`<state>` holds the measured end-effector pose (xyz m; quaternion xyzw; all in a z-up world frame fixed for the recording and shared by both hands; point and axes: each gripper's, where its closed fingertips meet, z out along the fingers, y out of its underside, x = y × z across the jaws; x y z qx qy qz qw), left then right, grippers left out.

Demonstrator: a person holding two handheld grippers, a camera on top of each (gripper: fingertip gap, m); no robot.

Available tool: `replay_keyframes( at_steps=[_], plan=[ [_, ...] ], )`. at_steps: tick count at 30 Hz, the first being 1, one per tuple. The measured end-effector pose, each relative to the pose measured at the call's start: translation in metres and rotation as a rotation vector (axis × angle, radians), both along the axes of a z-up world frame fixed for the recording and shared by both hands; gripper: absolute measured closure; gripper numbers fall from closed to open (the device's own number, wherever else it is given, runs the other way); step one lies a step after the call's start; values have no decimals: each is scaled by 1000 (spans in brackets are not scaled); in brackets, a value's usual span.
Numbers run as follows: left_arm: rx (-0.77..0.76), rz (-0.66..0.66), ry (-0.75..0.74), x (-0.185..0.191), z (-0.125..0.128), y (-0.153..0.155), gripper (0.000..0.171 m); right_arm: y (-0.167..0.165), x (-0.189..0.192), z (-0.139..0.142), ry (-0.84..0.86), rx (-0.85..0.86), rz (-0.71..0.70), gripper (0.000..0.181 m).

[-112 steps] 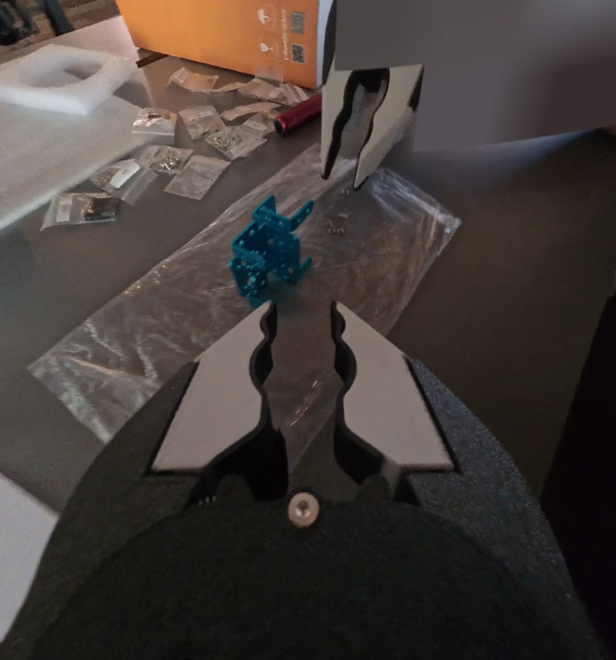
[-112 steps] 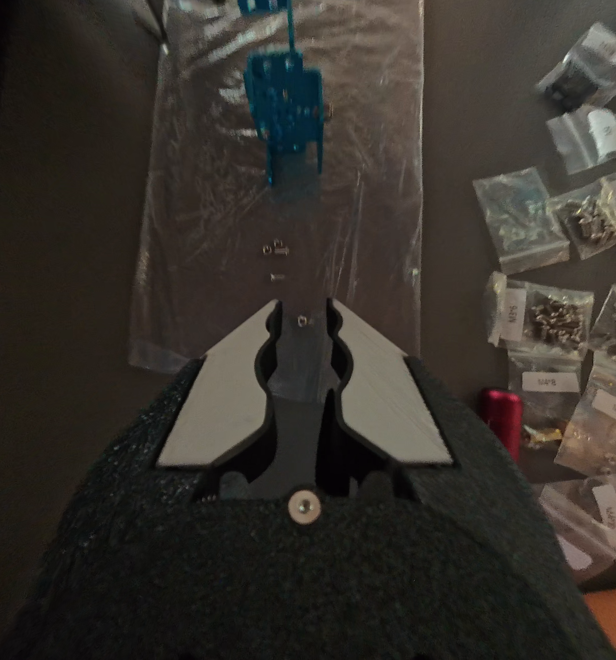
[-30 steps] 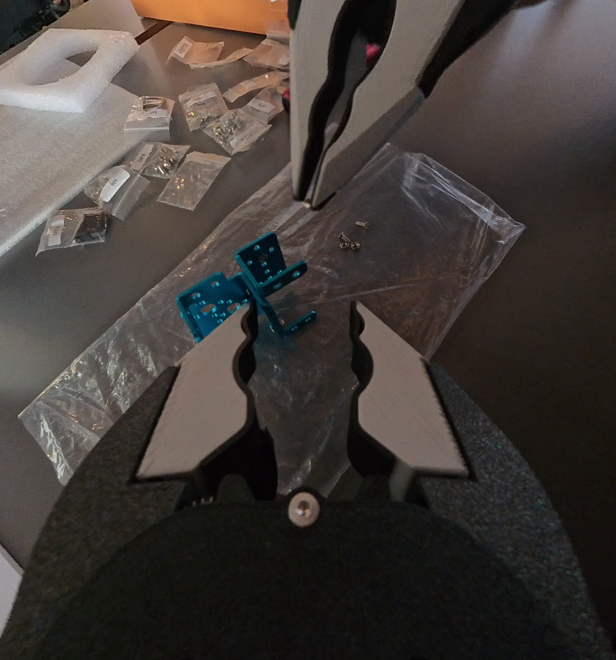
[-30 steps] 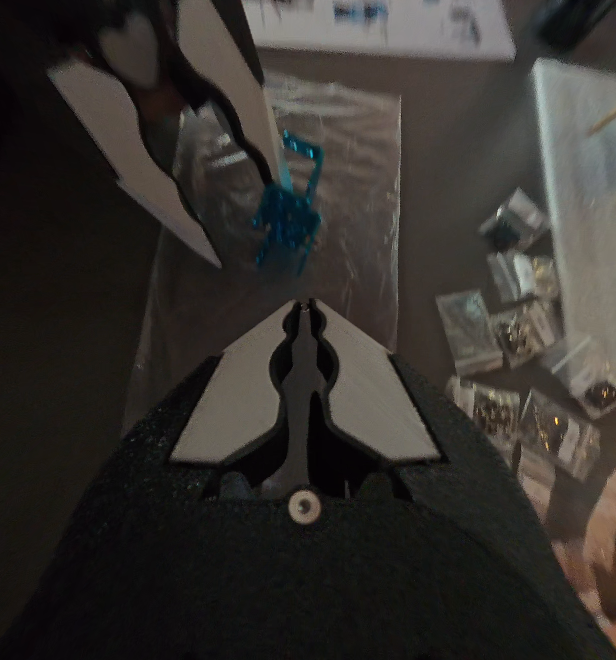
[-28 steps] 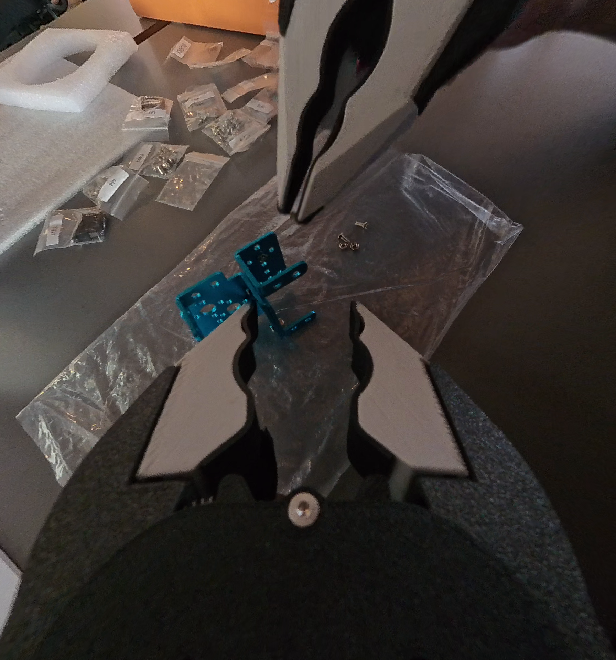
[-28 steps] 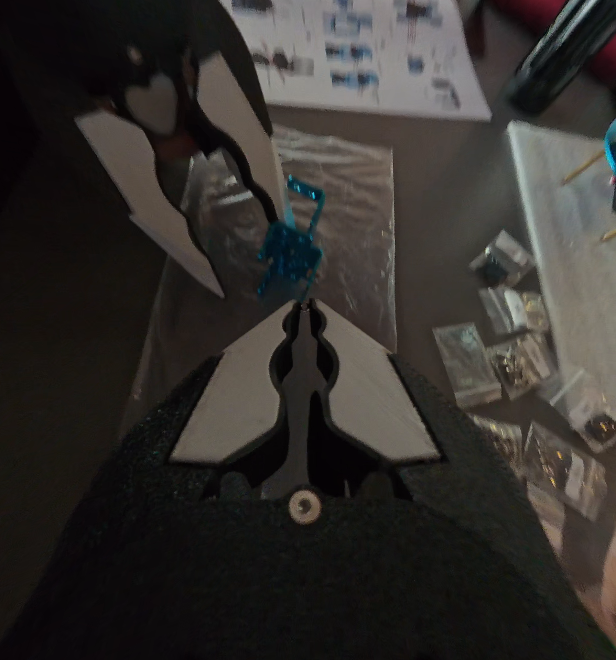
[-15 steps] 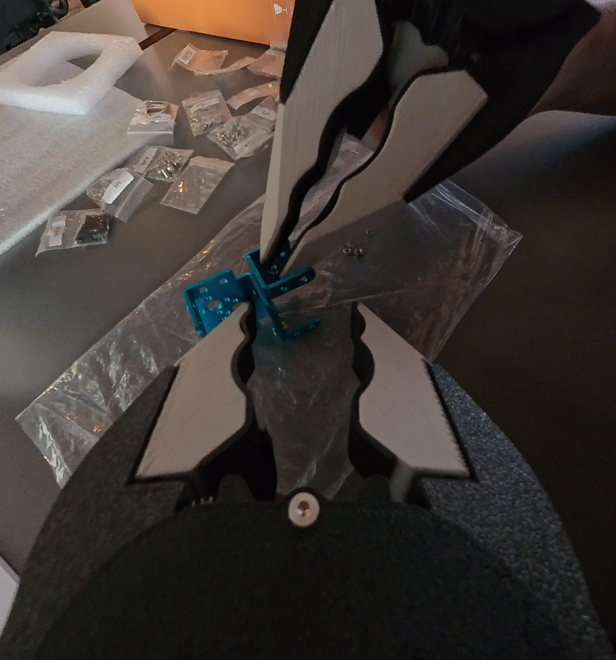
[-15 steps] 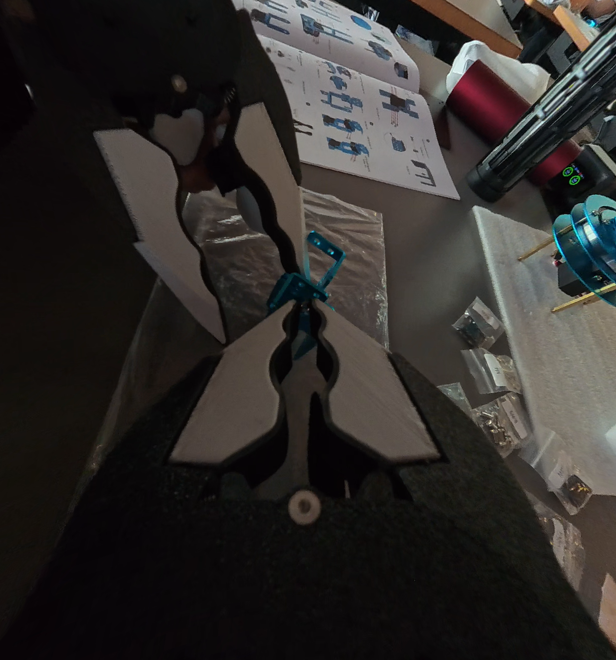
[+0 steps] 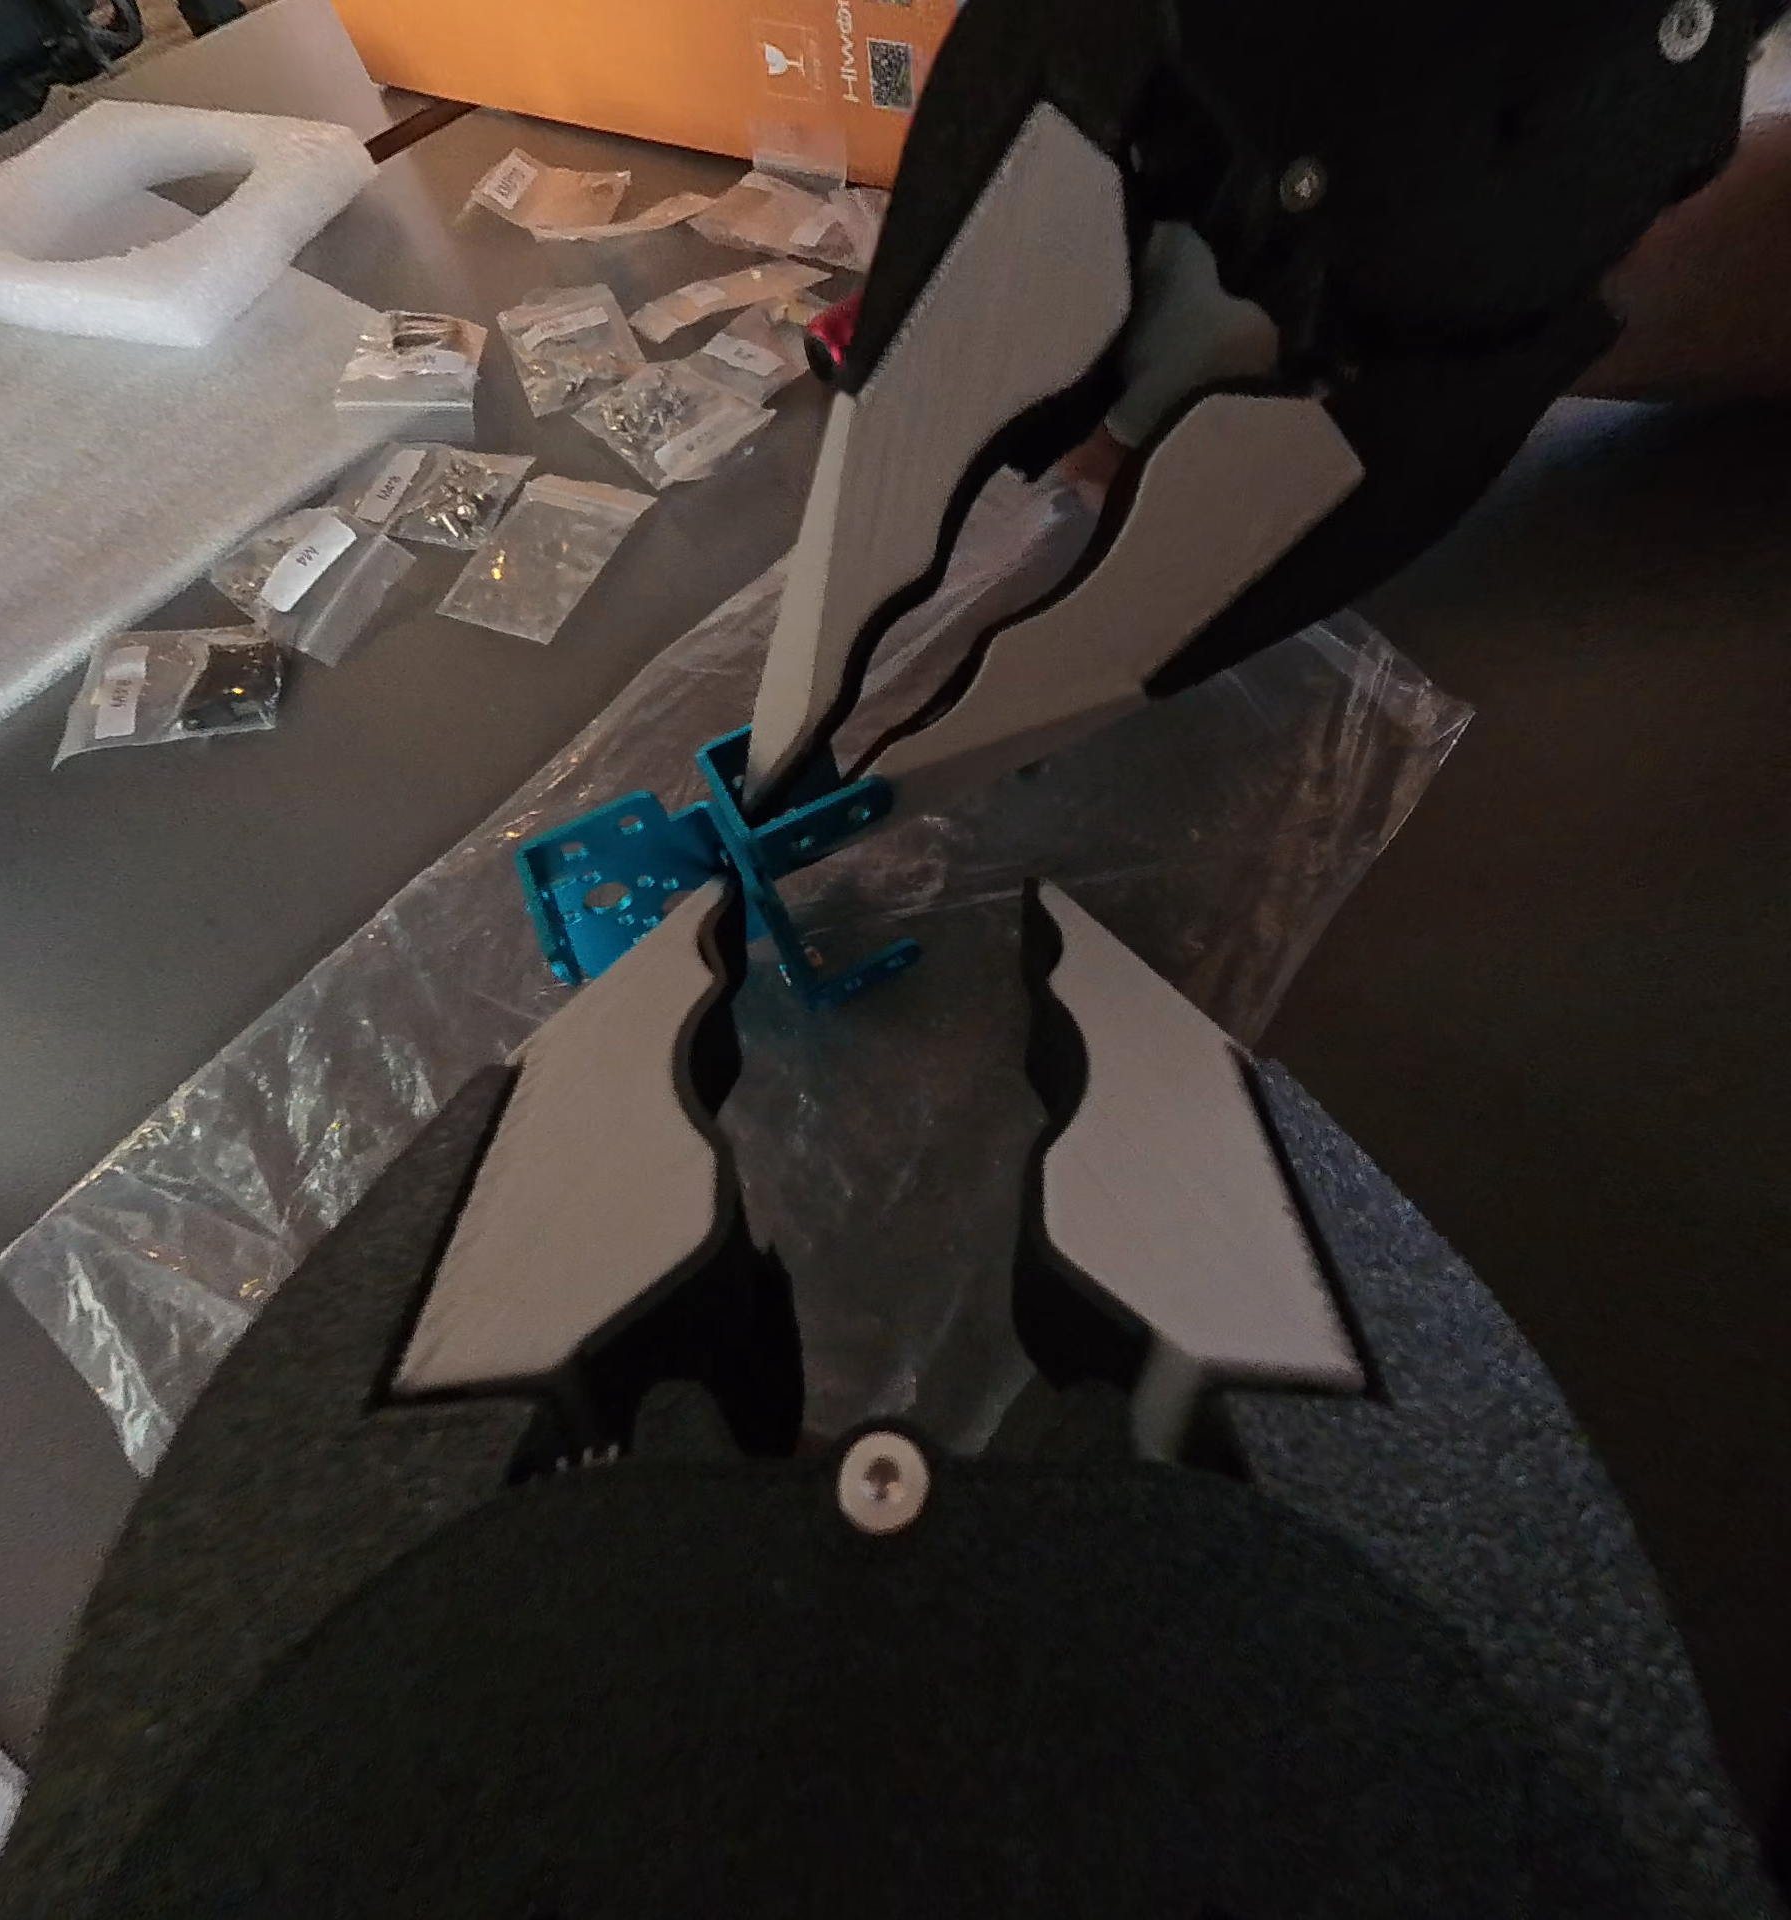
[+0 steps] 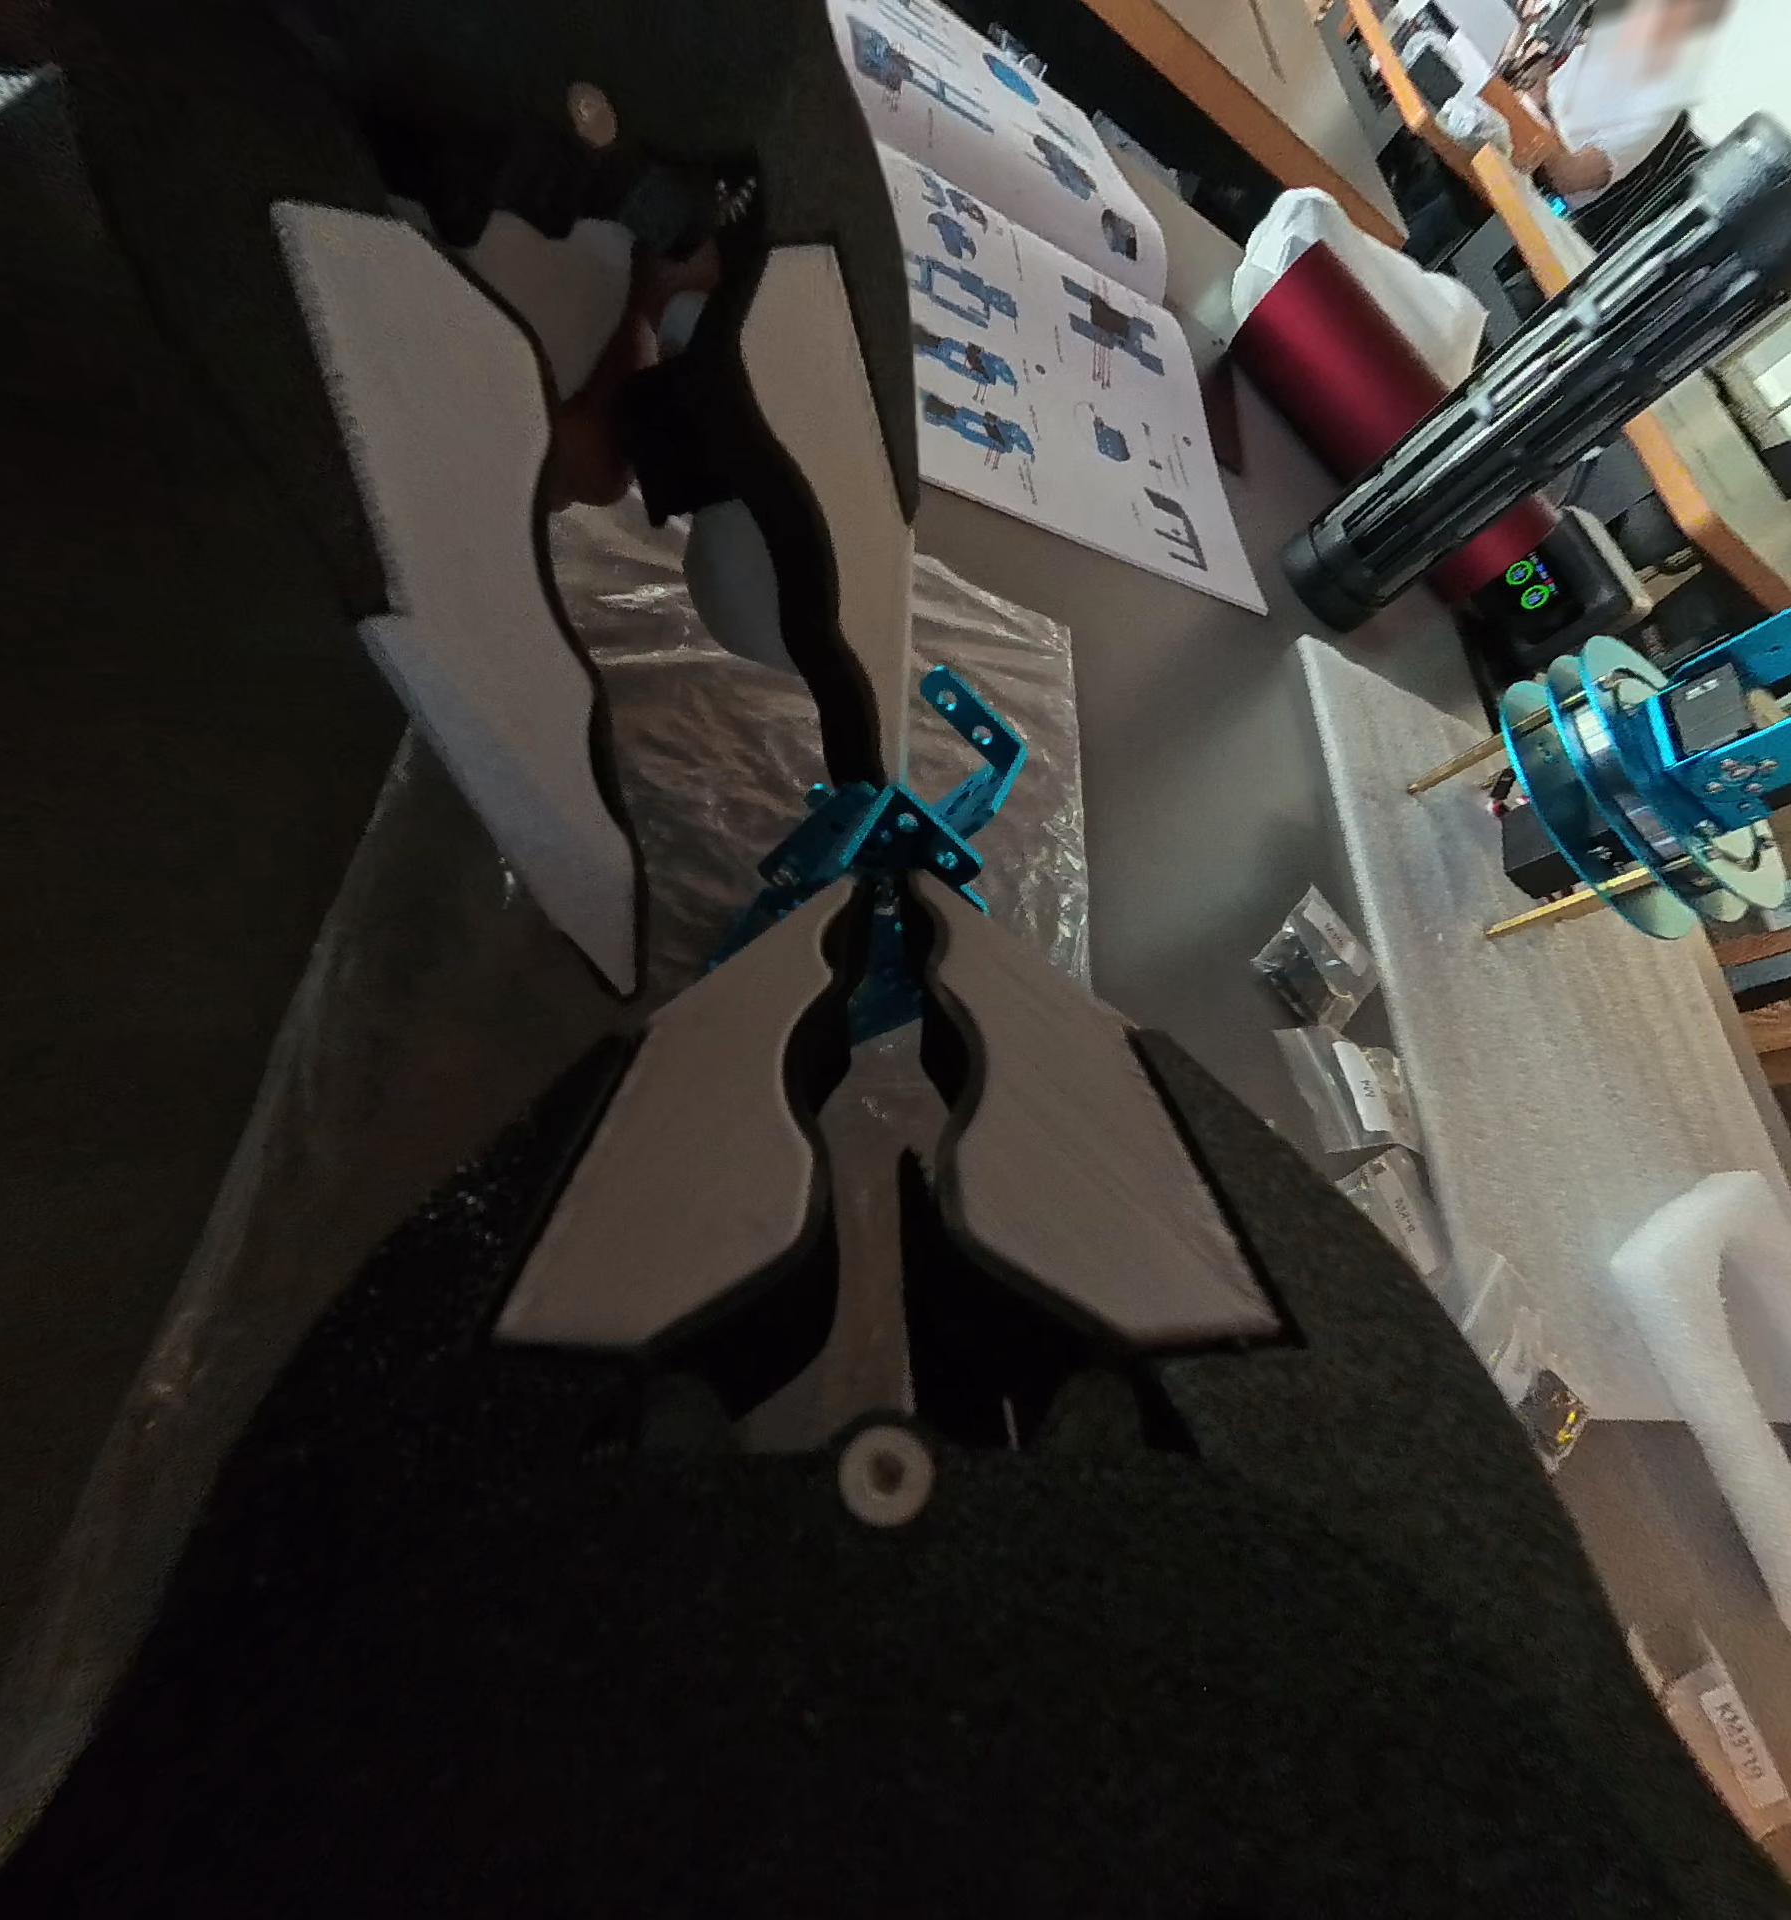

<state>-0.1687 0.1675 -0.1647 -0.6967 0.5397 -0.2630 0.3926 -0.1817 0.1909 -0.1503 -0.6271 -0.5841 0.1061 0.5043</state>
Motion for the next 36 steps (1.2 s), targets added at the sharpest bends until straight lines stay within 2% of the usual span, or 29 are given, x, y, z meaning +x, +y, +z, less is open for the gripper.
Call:
replay_keyframes(
  at_steps=[7, 11, 18, 25, 36],
  plan=[
    [-30, 10, -20, -1, 2, 3, 121, 4, -1, -1, -15, 136, -20, 178],
    [-24, 10, -22, -4, 2, 8, 132, 3, -3, -1, -38, 198, -19, 178],
    [79, 8, -6, -7, 5, 16, 158, 2, -2, 4, 17, 130, -4, 178],
    [131, 36, 36, -9, 1, 19, 165, -1, 3, 0, -7, 103, 0, 177],
    [162, 8, 53, -7, 0, 13, 168, -25, 13, 0, -37, 79, -12, 177]
  ],
)
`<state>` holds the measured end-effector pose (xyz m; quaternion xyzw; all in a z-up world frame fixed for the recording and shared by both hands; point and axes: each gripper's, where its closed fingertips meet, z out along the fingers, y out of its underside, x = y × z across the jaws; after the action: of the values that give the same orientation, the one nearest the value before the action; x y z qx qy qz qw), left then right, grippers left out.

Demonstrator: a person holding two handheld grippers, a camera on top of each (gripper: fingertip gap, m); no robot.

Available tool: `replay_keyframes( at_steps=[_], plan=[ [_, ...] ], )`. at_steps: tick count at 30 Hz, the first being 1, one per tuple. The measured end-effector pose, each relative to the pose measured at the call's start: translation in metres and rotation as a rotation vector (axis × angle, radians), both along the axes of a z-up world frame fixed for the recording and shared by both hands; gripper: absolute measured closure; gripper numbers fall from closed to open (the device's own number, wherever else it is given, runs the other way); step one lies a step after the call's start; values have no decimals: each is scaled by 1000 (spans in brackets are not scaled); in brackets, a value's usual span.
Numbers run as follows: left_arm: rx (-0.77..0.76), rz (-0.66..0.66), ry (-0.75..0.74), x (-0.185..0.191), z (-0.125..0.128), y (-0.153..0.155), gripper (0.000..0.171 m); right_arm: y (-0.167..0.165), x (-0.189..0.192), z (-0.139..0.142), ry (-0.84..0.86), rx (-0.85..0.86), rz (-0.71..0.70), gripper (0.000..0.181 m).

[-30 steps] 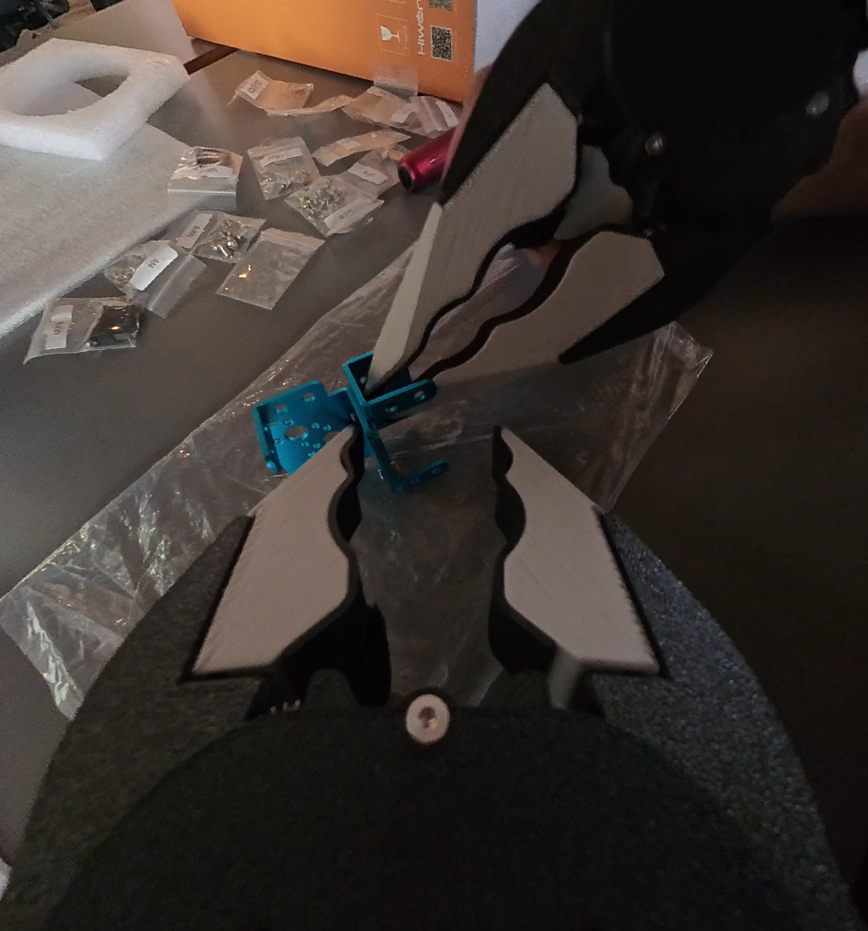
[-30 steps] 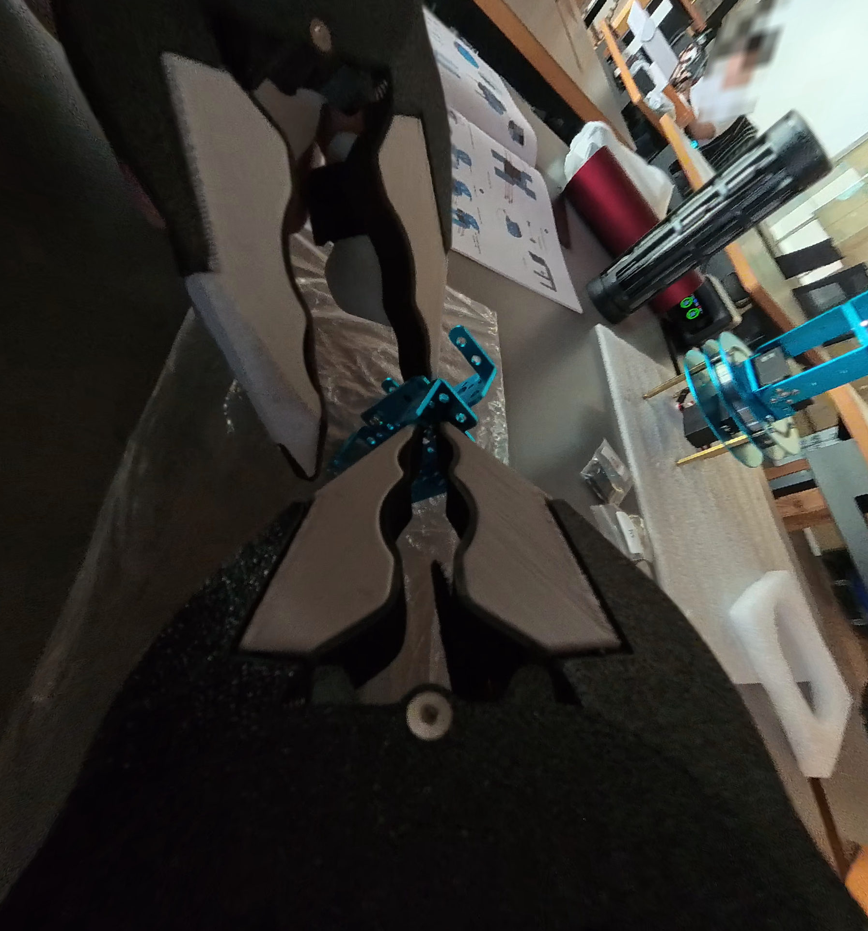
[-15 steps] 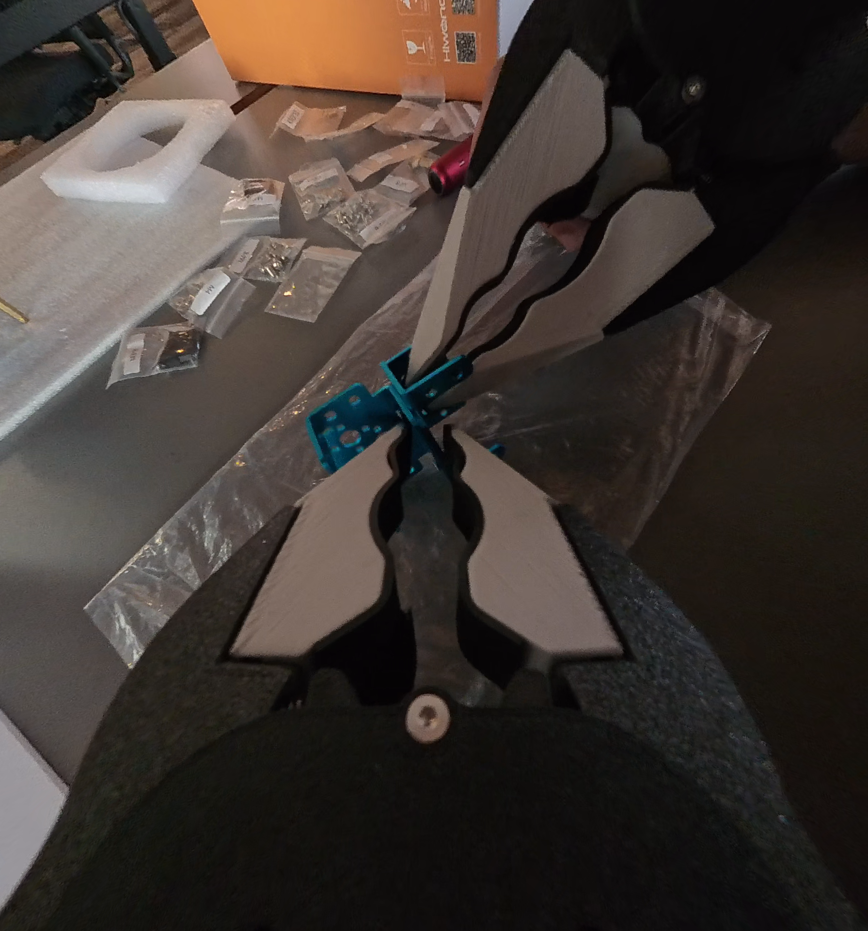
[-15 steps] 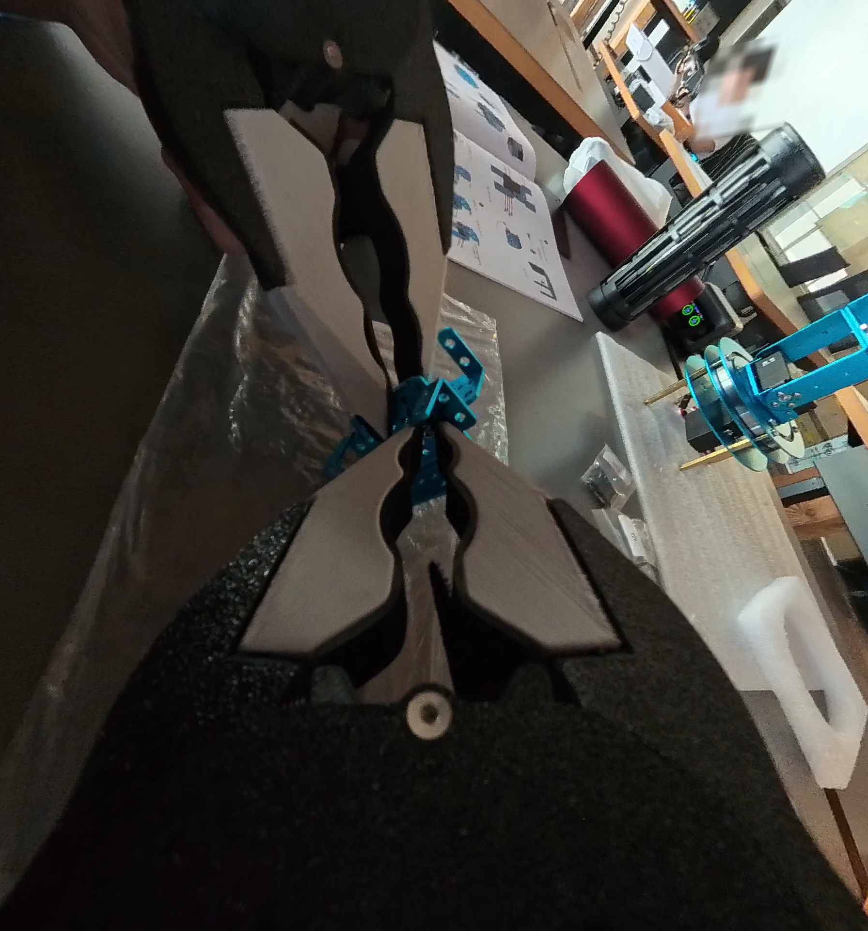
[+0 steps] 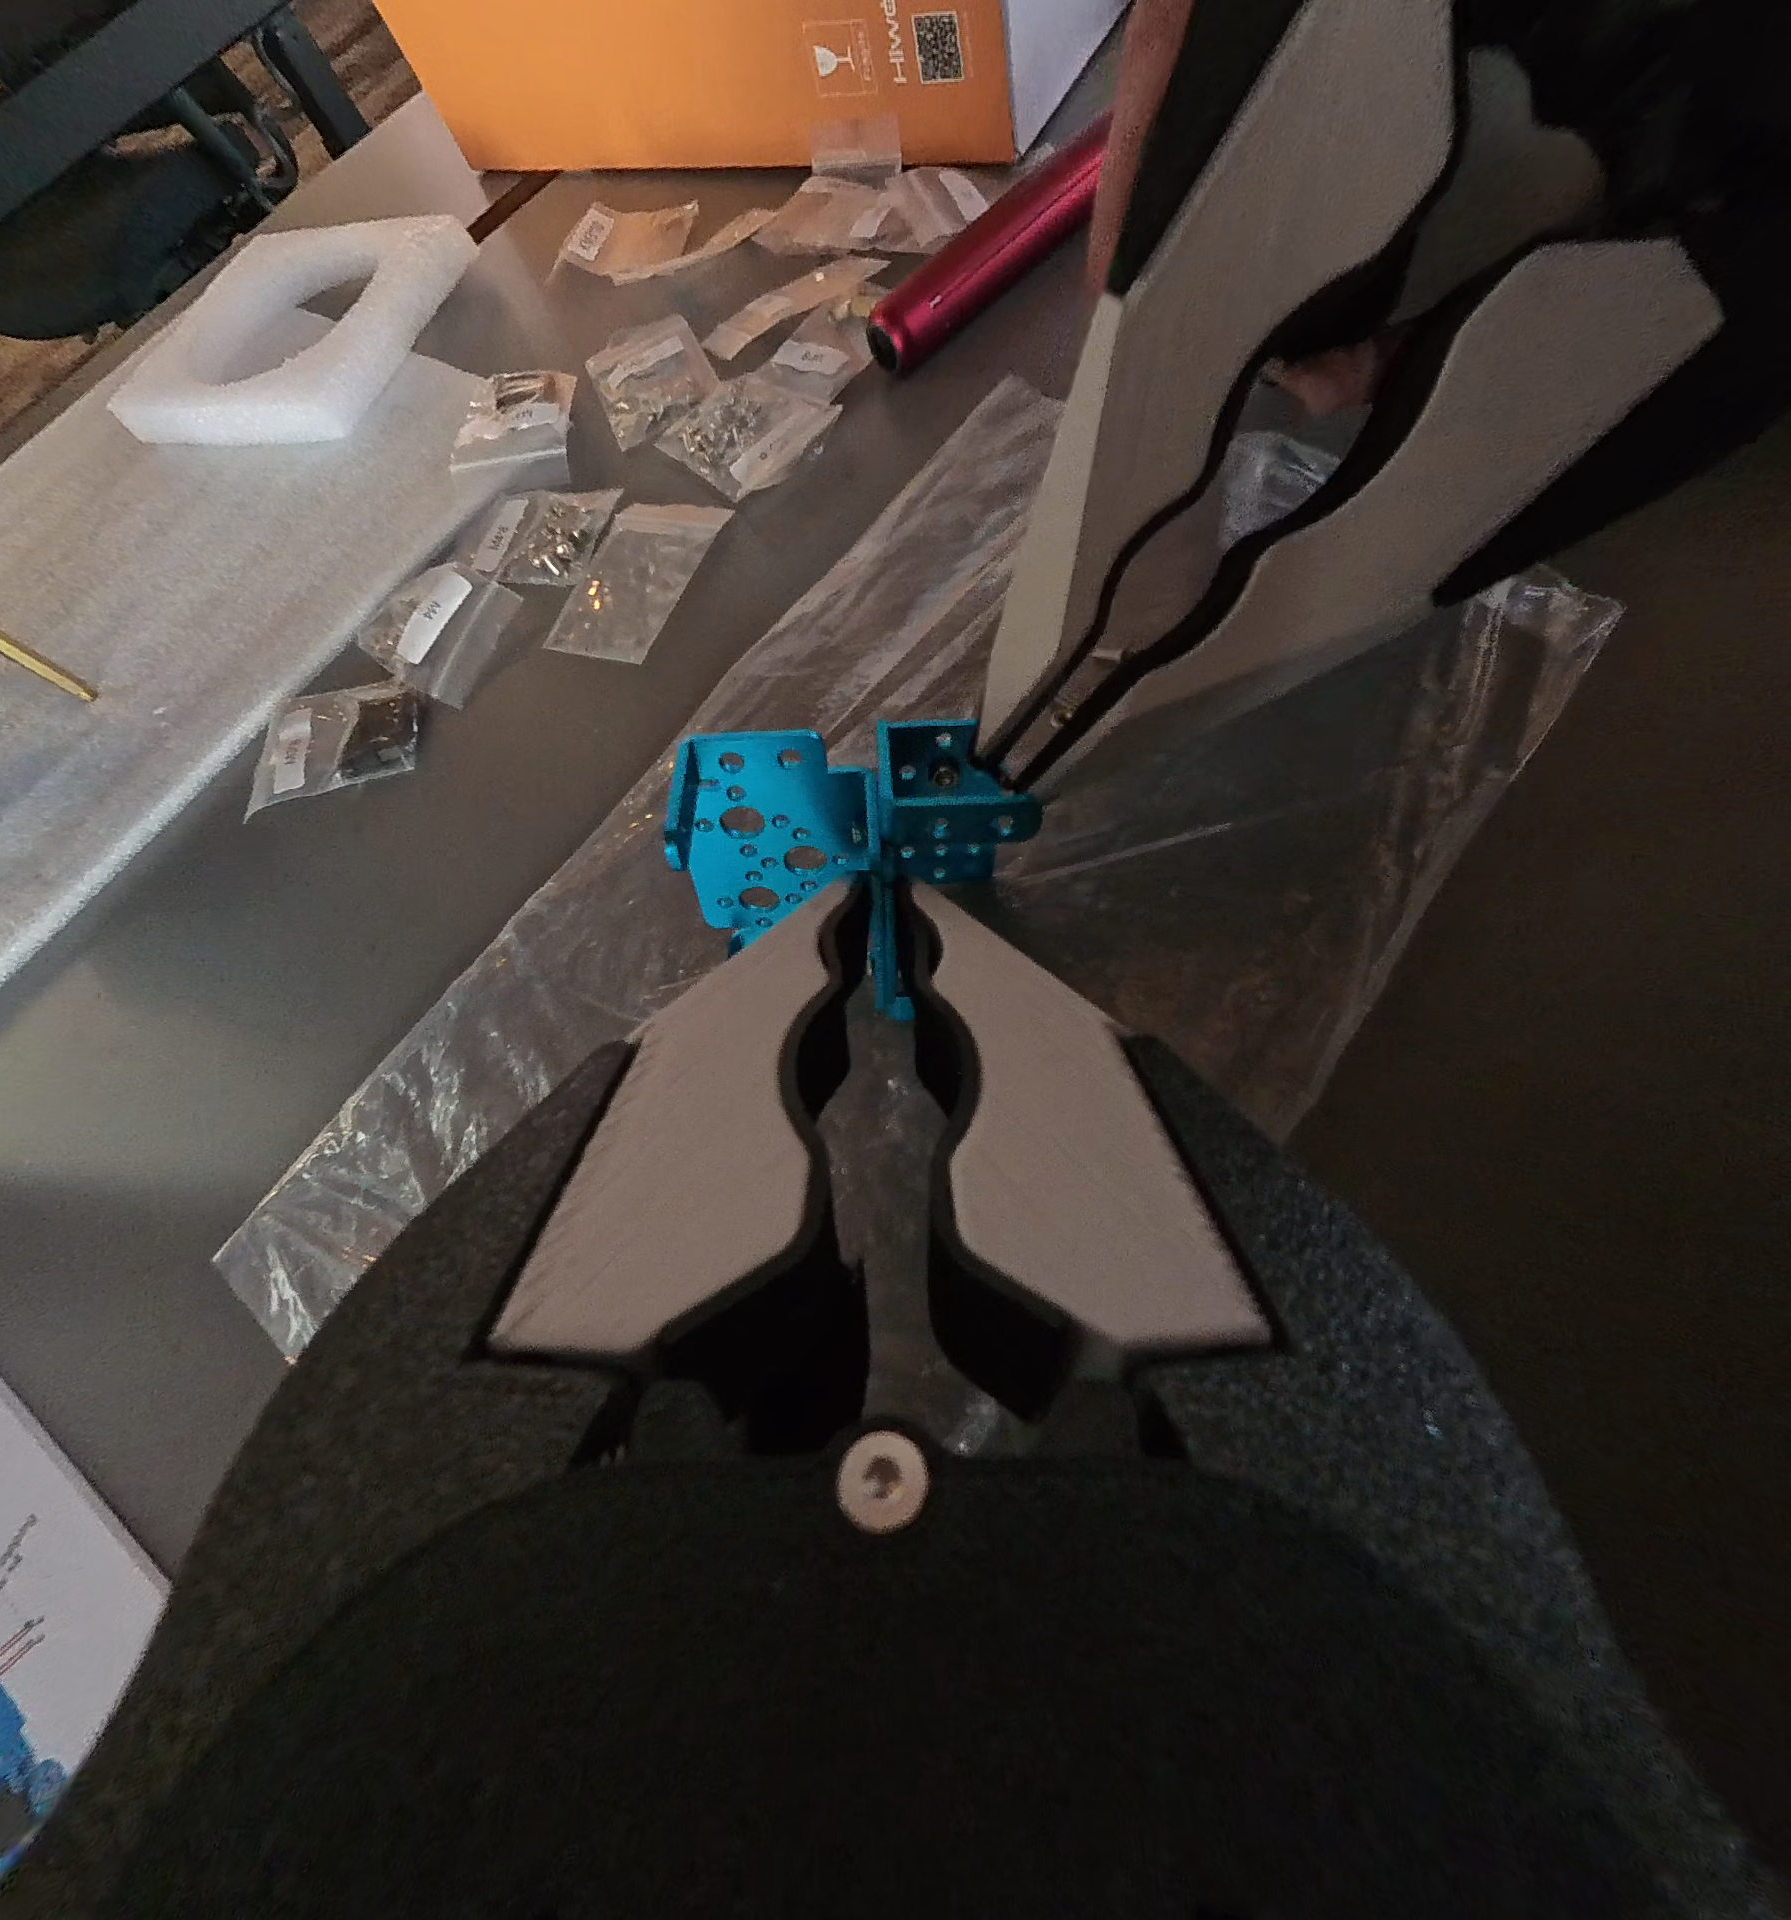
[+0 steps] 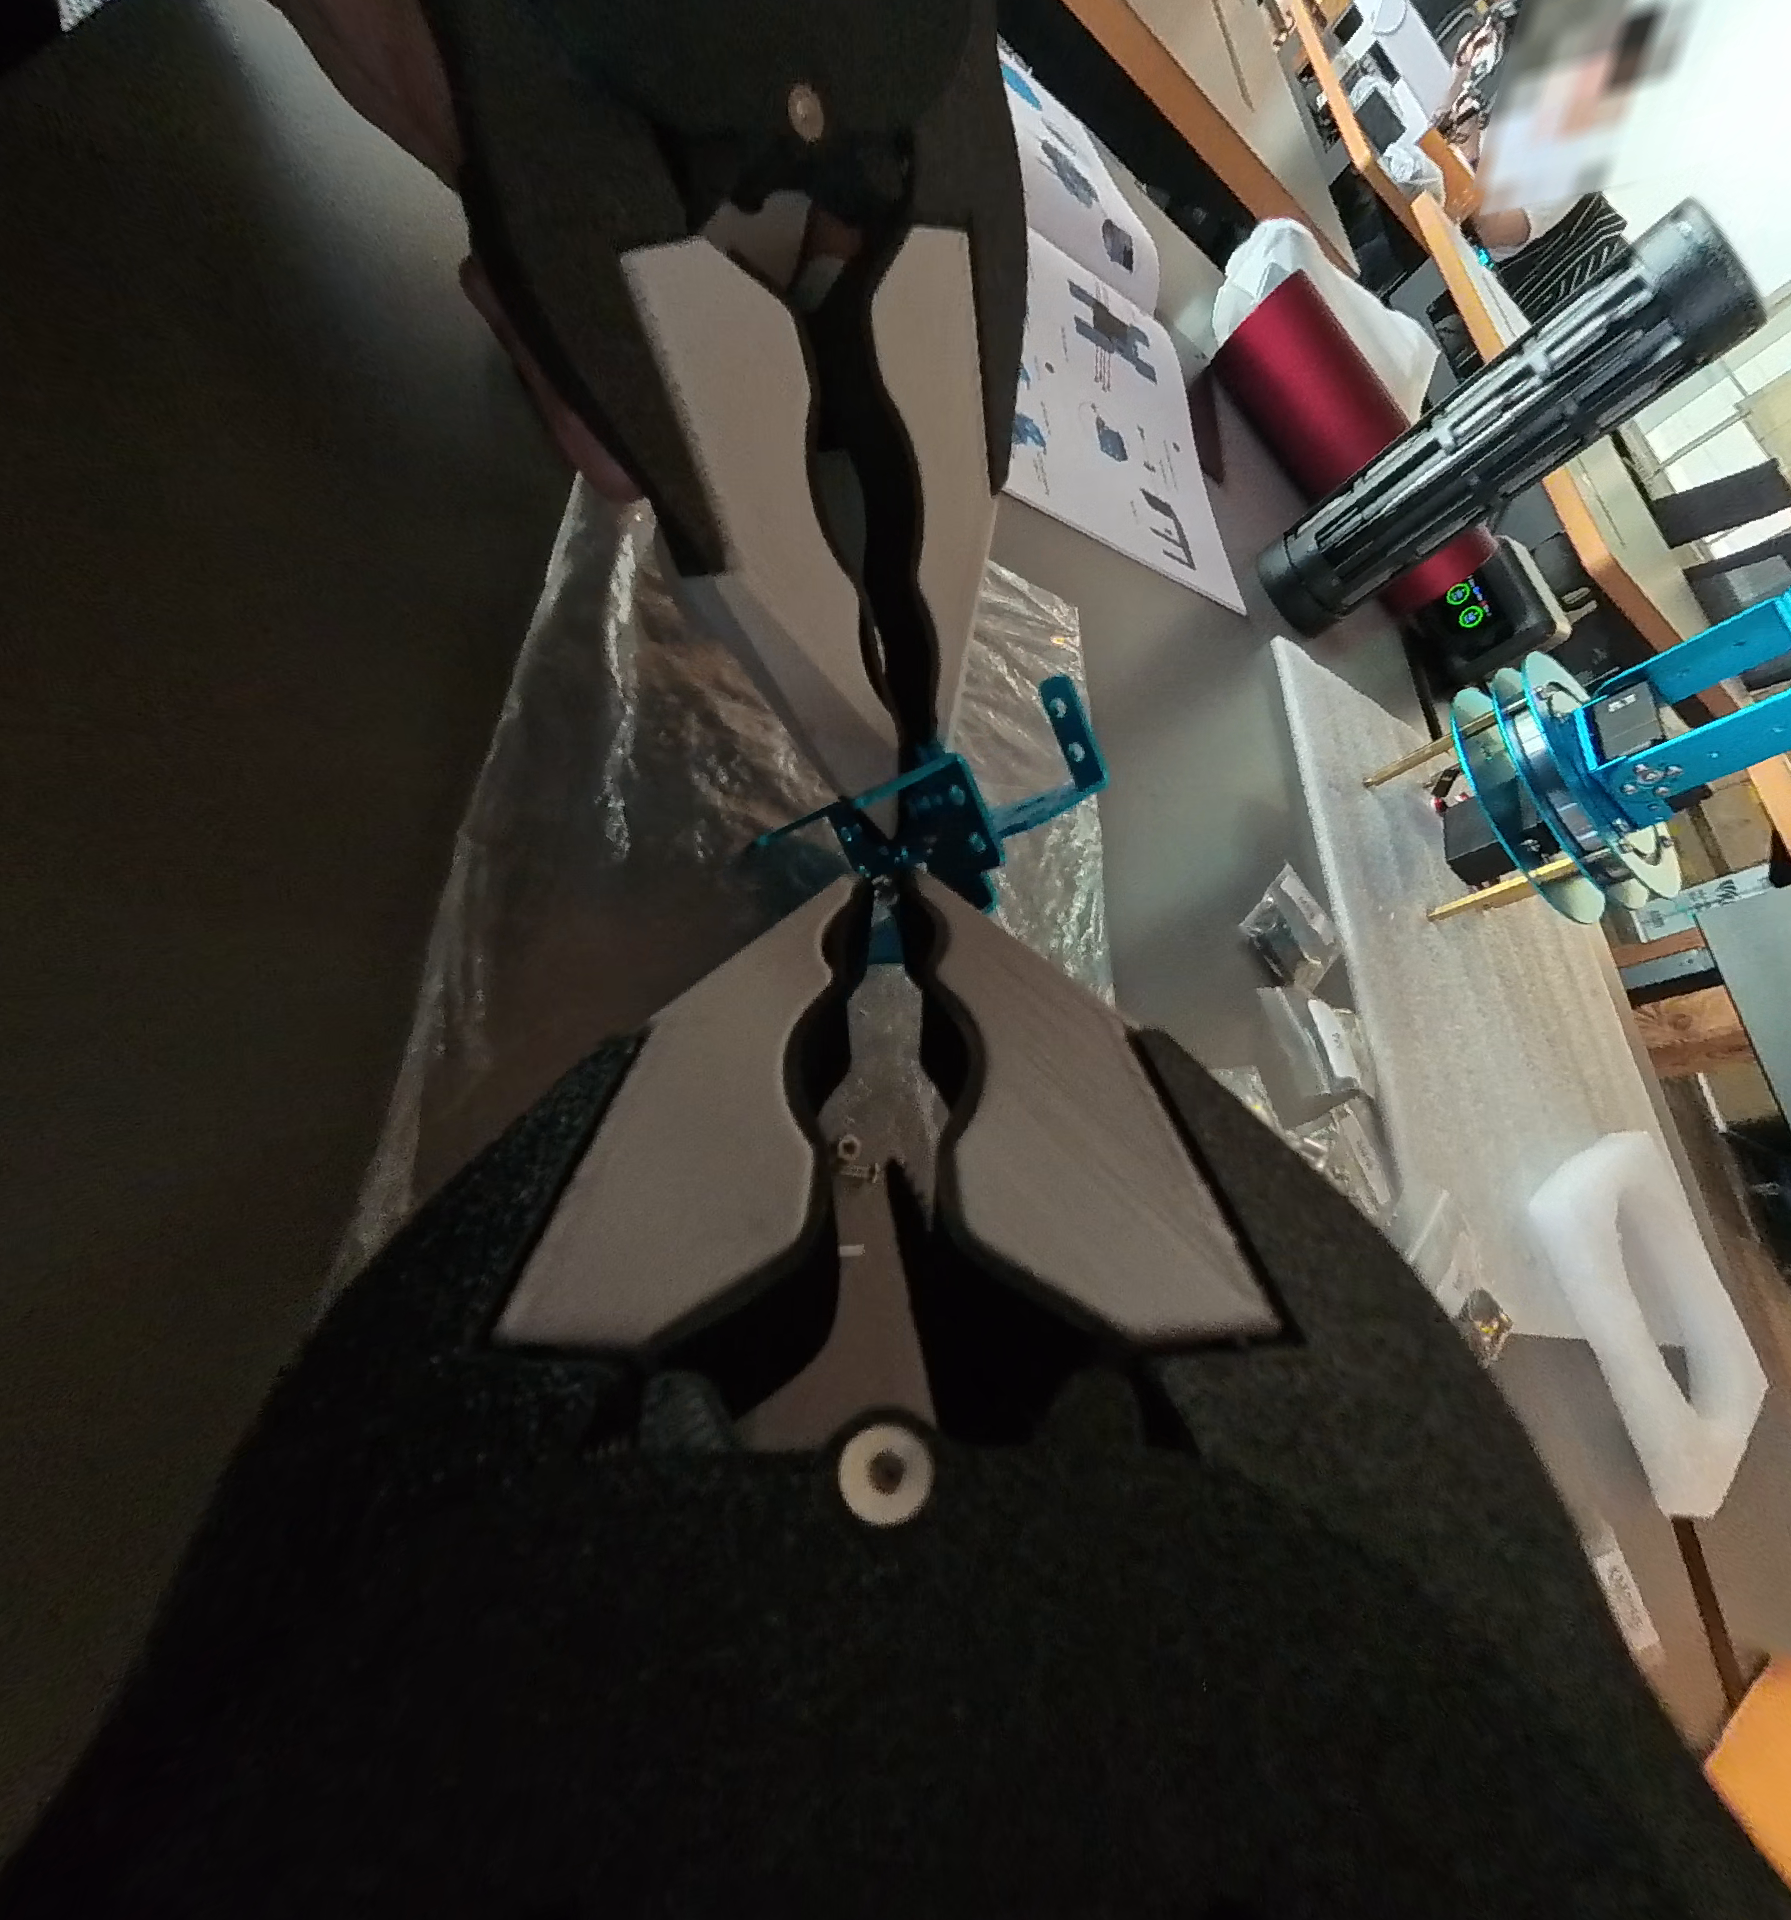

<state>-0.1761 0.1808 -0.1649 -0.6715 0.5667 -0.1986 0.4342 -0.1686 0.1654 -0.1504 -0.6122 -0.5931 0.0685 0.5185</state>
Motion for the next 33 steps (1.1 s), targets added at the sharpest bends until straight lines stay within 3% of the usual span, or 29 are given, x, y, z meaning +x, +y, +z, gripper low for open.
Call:
replay_keyframes(
  at_steps=[5, 14, 21, 27, 29, 33],
  plan=[
    [67, -43, 44, -1, -3, -3, 162, 1, 6, 6, 14, -12, -23, 177],
    [392, -95, 125, -4, 9, 6, 168, 0, 10, 15, 51, -8, -25, 177],
    [862, -146, 178, -4, 54, 14, 168, 4, 15, 44, 174, 19, -44, 177],
    [1119, -224, 209, -1, 95, 7, 168, 5, 22, 72, 306, 5, -59, 177],
    [1173, -274, 262, 0, 90, 7, 168, 2, 21, 76, 335, -28, -43, 177],
    [1144, -320, 395, -6, 46, 19, 168, 8, 29, 57, 246, -64, -68, 177]
  ],
)
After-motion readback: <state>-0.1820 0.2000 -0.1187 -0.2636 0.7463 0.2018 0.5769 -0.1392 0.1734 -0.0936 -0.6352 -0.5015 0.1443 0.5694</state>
